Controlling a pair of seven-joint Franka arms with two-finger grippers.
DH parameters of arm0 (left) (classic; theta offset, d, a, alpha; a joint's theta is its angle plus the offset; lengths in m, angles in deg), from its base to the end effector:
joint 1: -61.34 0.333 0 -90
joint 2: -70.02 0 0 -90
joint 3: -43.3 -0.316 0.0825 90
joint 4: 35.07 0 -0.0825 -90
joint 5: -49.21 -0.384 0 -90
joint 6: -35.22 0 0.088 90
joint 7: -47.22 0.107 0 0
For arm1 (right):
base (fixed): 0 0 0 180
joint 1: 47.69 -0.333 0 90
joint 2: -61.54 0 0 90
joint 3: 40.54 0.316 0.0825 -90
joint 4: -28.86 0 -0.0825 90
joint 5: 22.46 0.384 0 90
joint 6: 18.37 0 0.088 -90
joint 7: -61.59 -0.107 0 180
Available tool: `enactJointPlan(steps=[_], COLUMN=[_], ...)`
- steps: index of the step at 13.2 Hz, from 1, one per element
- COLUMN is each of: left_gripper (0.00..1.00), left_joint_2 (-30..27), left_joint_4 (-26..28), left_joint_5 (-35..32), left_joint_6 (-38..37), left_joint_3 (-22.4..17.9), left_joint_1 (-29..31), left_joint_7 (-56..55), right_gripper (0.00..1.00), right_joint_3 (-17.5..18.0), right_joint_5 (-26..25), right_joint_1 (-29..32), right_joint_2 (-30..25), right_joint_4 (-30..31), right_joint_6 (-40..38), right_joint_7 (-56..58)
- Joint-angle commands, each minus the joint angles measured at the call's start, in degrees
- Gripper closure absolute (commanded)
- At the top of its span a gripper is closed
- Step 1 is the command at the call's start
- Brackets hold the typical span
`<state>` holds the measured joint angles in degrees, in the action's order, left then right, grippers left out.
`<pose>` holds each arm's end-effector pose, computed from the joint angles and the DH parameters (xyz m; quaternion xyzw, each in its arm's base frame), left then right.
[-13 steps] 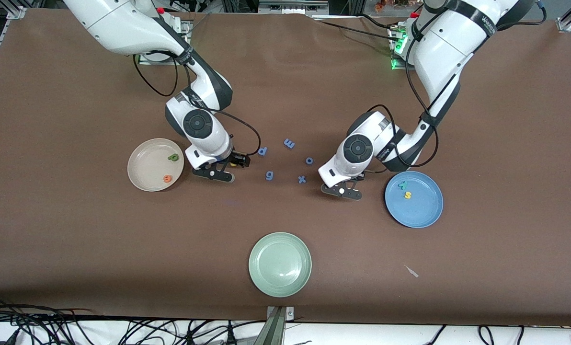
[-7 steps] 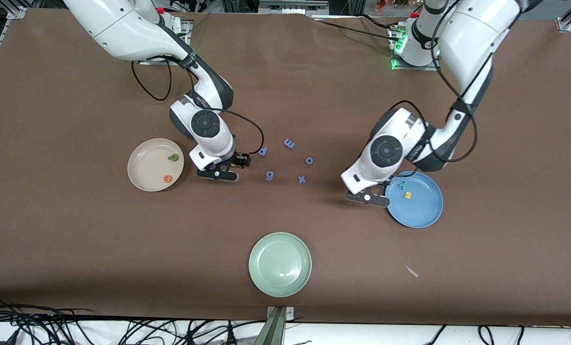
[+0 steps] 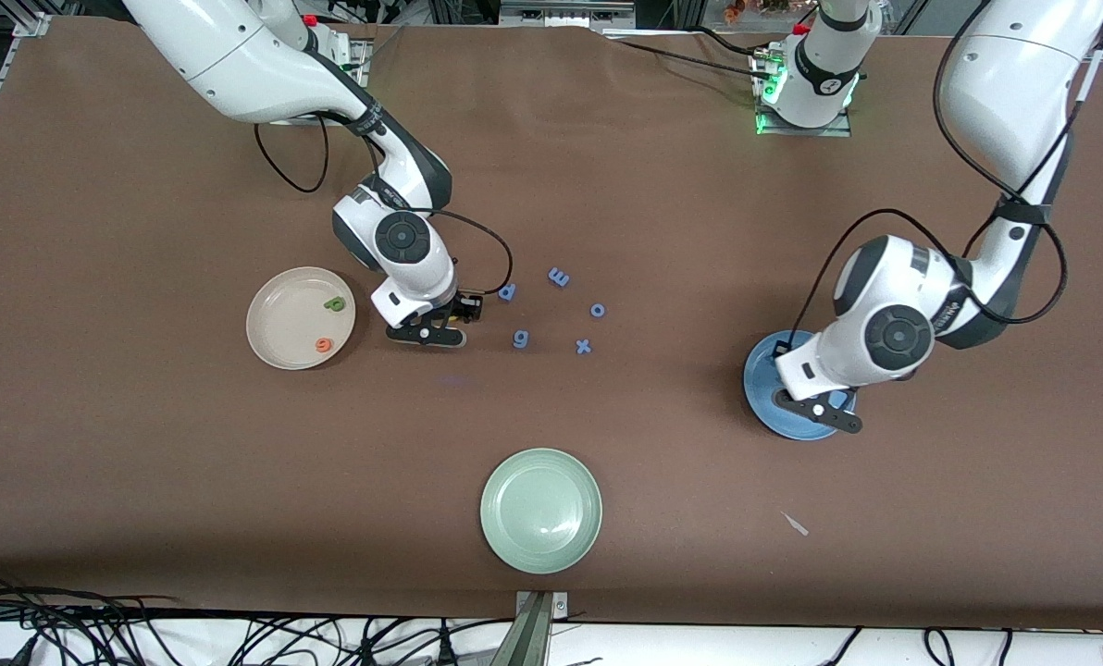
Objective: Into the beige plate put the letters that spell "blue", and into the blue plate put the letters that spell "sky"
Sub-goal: 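Release the k in the blue plate while the right grasps yellow u, then drop the yellow u in the beige plate while the left gripper withdraws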
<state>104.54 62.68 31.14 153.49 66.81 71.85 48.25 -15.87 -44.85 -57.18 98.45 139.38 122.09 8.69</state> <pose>0.6429 -0.1067 0.2505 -0.9781 0.1870 0.0887 0.0238 0.5135 0.3400 0.1729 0.9988 -0.0443 -0.0179 0.0064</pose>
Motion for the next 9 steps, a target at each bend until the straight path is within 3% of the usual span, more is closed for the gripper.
enactJointPlan(steps=[1,4,6,7,9], left_gripper=[0.54,0.51,0.15,0.03,0.00], left_joint_2=[-0.2,-0.2,-0.3,-0.7,-2.0], left_joint_4=[0.3,0.3,0.3,0.2,-0.2], left_joint_5=[-2.0,-1.9,-1.1,-1.0,-0.9], left_joint_6=[-0.2,-0.2,-0.2,-0.2,-0.3], left_joint_3=[0.5,0.7,0.7,0.7,0.8], left_joint_1=[1.0,2.1,2.1,2.1,2.1], left_joint_7=[2.9,5.3,4.9,5.2,5.0], right_gripper=[0.71,0.92,0.94,0.93,0.93], right_joint_3=[0.2,0.1,-0.5,-0.9,-1.5], right_joint_5=[-1.0,-1.0,-0.8,-0.4,2.1], right_joint_1=[0.1,0.1,0.3,0.9,3.2], right_joint_2=[-0.3,-0.6,-2.4,-4.0,-7.9], right_joint_4=[0.8,0.8,0.6,0.3,-0.2], right_joint_6=[0.5,0.2,-0.4,-3.3,-9.6], right_joint_7=[-0.5,0.1,2.1,4.9,13.4])
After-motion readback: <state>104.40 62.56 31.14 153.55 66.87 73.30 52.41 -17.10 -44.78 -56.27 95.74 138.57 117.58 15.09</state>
